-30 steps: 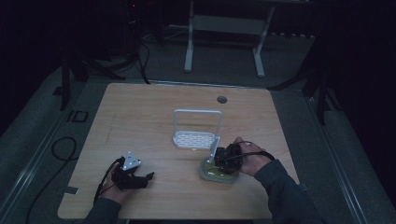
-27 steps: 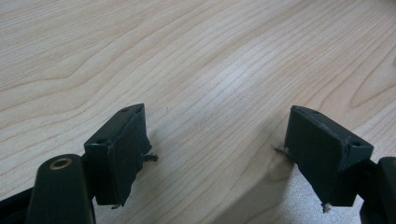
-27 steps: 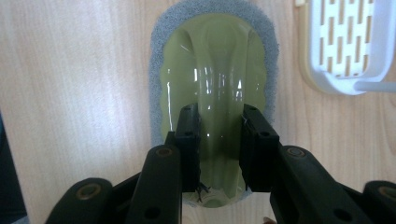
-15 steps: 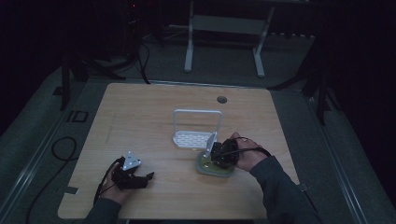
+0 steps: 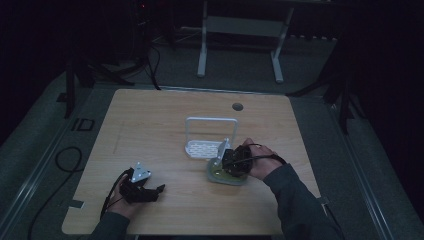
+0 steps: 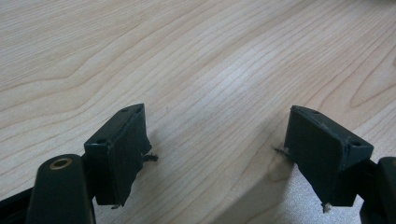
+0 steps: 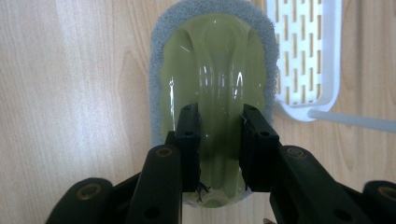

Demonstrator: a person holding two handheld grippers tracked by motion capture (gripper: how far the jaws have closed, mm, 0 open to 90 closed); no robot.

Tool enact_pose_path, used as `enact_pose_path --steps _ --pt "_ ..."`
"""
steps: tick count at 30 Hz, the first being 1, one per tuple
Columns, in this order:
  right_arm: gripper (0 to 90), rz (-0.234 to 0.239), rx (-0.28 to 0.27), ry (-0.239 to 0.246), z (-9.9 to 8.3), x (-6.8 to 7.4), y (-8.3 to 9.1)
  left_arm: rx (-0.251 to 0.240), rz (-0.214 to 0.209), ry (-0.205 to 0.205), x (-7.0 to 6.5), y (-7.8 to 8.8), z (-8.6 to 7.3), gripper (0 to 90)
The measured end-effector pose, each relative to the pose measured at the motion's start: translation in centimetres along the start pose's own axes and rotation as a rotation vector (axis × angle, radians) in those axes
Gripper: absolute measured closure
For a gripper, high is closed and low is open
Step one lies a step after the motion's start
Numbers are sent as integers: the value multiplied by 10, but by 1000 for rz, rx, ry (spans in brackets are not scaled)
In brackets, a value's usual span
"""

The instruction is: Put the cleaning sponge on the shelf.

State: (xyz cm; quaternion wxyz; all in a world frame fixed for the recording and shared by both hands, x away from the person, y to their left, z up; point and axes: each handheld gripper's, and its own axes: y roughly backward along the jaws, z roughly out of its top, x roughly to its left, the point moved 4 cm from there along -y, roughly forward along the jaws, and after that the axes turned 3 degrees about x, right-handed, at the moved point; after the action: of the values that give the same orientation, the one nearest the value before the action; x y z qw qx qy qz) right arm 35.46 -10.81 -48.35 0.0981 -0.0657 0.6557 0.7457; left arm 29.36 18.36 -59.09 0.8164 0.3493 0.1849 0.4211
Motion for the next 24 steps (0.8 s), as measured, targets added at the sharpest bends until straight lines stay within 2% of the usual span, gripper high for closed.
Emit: enact_pose_path --steps 11,24 --pt "717 -28 -12 11 12 -7 7 0 0 1 0 0 0 216" --pt "717 -61 -11 37 26 -12 6 0 1 0 0 0 0 216"
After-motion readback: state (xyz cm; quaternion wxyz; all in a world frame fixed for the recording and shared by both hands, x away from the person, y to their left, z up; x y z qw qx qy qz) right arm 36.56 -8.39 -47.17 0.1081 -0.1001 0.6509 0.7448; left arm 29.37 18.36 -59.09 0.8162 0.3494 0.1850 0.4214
